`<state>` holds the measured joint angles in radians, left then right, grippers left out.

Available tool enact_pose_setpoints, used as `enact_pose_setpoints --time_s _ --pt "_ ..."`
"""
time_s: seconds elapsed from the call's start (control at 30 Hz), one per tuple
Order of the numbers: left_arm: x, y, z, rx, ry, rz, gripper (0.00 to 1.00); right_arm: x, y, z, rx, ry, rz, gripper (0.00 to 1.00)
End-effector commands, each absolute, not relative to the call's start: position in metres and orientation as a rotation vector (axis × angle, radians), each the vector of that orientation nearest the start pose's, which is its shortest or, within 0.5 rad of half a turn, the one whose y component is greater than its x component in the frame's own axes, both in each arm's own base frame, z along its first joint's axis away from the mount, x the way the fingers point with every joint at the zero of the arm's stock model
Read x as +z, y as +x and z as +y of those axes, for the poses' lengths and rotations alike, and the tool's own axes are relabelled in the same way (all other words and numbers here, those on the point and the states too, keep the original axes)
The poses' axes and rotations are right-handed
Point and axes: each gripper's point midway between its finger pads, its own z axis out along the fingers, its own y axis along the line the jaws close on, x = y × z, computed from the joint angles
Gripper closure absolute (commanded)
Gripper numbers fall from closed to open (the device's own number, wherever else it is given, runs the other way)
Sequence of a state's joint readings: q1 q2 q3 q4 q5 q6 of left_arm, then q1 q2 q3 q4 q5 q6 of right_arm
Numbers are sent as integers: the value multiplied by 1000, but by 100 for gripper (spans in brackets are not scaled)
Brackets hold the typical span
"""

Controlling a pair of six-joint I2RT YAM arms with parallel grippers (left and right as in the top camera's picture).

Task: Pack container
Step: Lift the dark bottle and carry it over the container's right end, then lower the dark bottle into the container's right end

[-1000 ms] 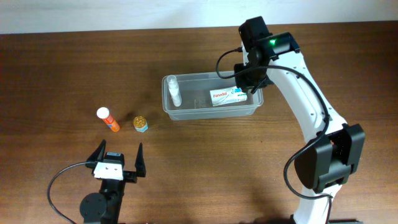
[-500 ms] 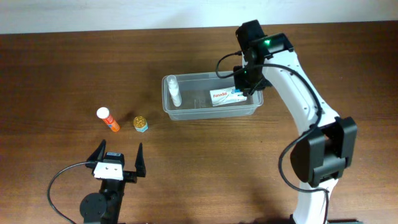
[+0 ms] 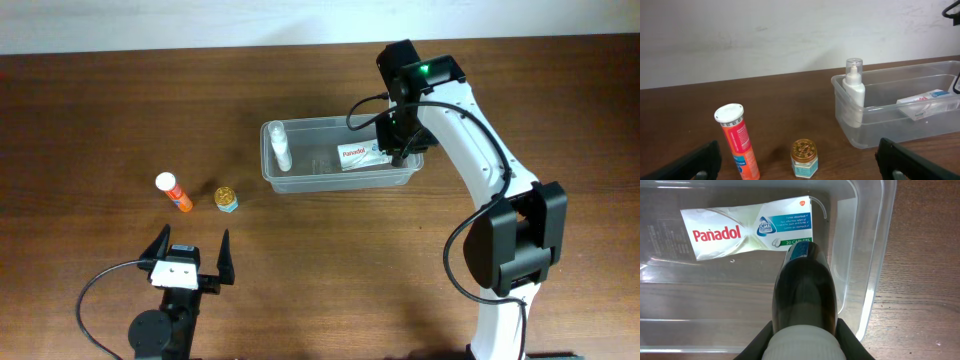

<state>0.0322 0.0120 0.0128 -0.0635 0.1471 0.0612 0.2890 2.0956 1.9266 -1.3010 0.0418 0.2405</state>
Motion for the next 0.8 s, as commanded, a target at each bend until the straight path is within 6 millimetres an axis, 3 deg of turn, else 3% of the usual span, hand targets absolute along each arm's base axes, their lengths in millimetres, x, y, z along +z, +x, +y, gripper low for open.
enact_pose_setpoints --time_s 0.0,0.77 --pt "161 245 -19 -49 155 1624 1 117 412 115 -40 -60 3026 73" --pt "161 245 -19 -49 155 1624 1 92 411 123 9 -64 3091 73"
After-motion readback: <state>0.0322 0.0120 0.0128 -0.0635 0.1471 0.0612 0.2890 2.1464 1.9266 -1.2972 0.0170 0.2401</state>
